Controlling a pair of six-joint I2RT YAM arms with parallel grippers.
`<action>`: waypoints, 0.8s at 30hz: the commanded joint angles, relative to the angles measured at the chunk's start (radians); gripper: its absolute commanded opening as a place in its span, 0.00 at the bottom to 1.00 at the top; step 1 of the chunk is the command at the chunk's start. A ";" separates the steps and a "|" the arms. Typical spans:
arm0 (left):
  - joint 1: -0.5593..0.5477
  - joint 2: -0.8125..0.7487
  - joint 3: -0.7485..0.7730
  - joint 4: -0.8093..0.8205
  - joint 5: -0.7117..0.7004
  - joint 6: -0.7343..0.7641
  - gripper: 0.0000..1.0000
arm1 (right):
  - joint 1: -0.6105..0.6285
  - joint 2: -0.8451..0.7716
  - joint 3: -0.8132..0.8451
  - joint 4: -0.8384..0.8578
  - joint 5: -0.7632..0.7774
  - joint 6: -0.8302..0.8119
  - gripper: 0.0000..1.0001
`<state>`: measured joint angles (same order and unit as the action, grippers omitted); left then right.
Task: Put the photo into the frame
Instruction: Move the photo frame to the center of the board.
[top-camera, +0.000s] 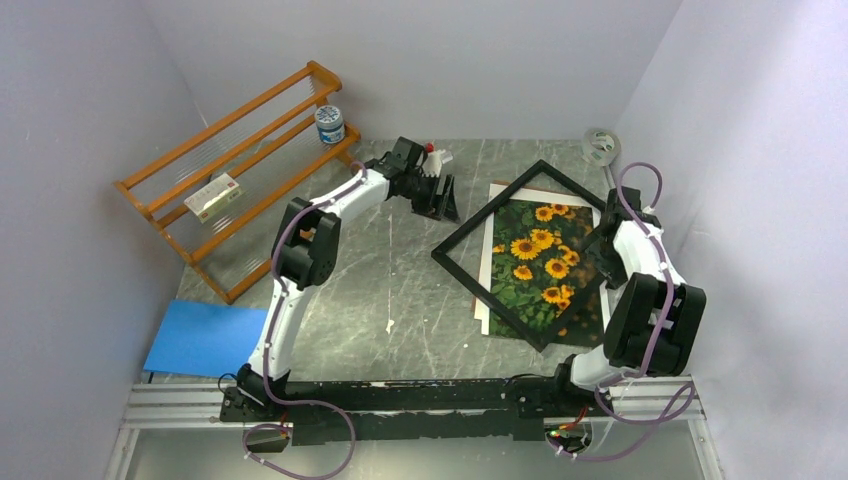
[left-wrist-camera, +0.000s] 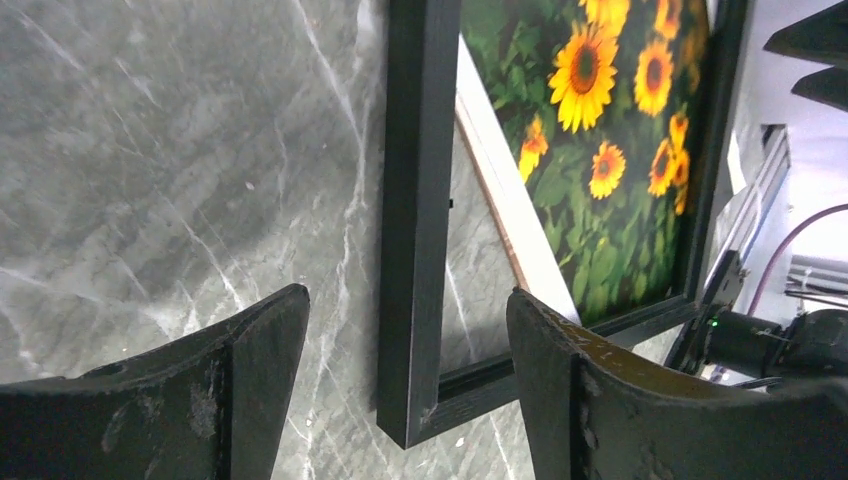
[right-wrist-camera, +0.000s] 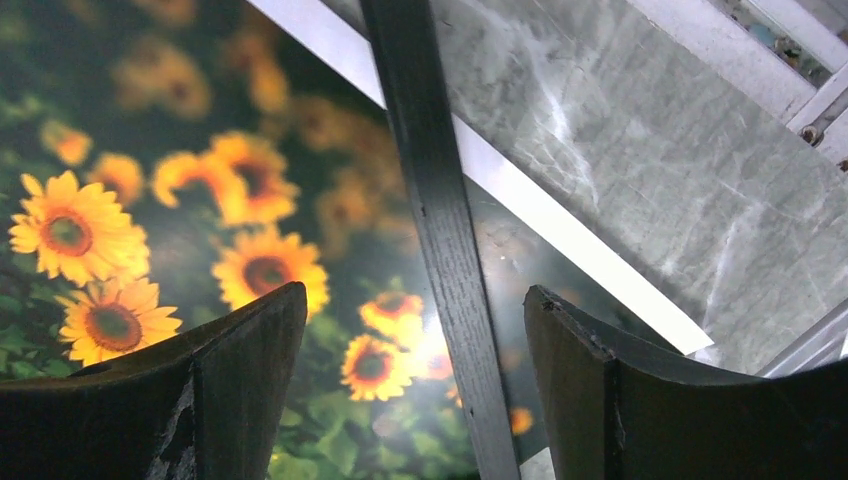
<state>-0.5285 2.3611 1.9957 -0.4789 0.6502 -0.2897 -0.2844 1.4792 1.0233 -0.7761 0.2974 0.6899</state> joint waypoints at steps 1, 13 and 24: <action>-0.031 -0.026 -0.038 -0.011 -0.029 0.061 0.77 | -0.039 0.013 -0.028 0.063 -0.063 0.003 0.83; -0.078 0.000 -0.119 -0.083 -0.183 0.124 0.64 | -0.072 0.131 -0.048 0.103 -0.105 -0.012 0.71; -0.127 0.018 -0.101 -0.113 -0.313 0.159 0.64 | -0.072 0.114 -0.095 0.155 -0.124 -0.038 0.43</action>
<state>-0.6231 2.3550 1.9022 -0.5083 0.4538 -0.1867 -0.3531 1.6142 0.9367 -0.6701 0.1986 0.6594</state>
